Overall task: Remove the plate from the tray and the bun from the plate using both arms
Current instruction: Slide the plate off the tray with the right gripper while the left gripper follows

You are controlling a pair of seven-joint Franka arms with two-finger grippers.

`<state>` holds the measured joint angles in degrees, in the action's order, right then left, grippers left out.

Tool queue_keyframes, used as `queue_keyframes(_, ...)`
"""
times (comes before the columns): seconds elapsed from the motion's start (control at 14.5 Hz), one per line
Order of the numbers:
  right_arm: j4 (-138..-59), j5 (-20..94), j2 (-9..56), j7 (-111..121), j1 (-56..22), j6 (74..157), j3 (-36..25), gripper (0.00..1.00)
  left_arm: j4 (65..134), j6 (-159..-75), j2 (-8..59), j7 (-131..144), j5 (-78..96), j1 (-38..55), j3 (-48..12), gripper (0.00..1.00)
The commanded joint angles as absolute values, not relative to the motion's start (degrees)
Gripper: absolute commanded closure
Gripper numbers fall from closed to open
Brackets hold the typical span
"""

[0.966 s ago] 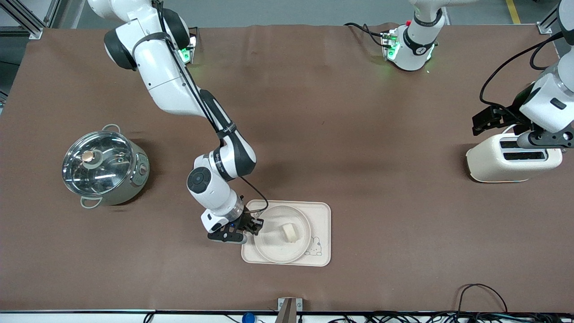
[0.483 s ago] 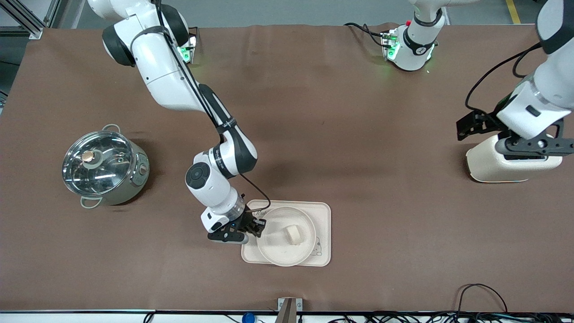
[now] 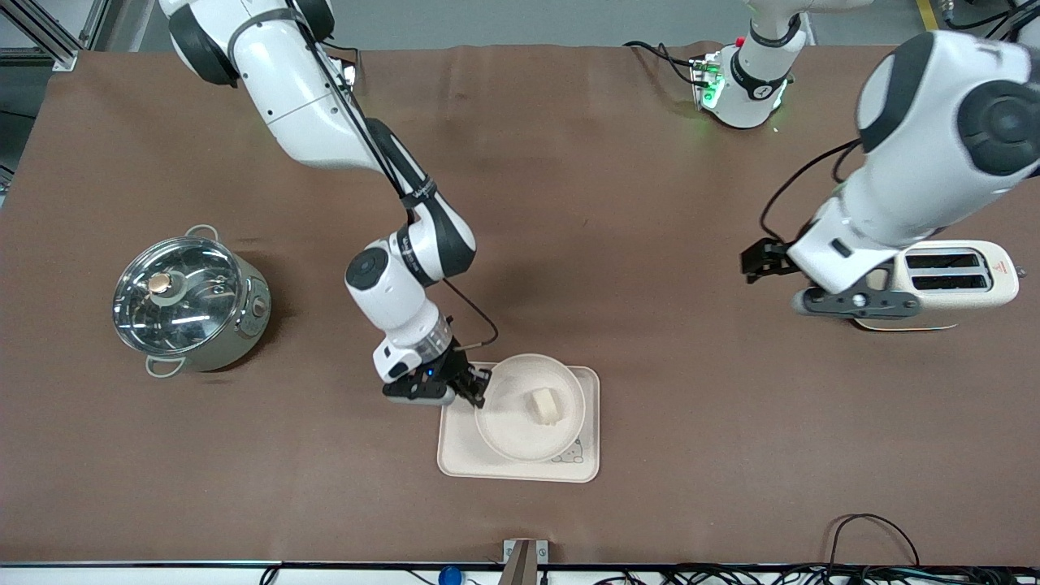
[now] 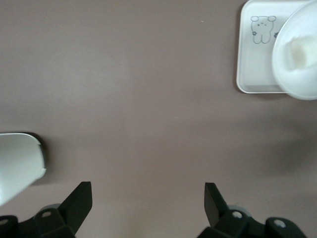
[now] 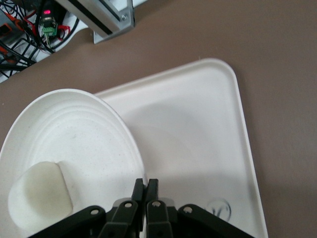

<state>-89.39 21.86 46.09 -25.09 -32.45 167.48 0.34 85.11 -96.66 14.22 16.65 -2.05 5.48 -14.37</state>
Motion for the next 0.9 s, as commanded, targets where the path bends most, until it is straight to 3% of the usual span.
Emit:
queue_keyframes(0.0, -107.72, 24.52, 33.42, -25.84, -32.87, 170.77, 1.76, 1.00, 83.50, -96.77, 17.13, 23.70, -2.11, 9.39, -14.41, 0.00)
queue_keyframes(0.34, -121.01, 24.70, 25.24, -26.81, -34.62, 171.47, 4.13, 1.00, 83.76, -99.66, 22.05, 41.54, -2.02, 17.30, -14.50, 0.00)
queue_keyframes(0.48, -126.10, 25.57, 24.00, -27.24, -36.12, 176.45, 4.22, 1.00, 83.93, -102.20, 25.03, 48.92, -2.02, 19.94, -14.41, 0.00)
queue_keyframes(0.83, -127.79, 32.25, 24.34, -27.60, -41.83, 178.59, 4.66, 1.00, 84.02, -113.45, 33.47, 68.96, -2.99, 26.88, -14.24, 0.00)
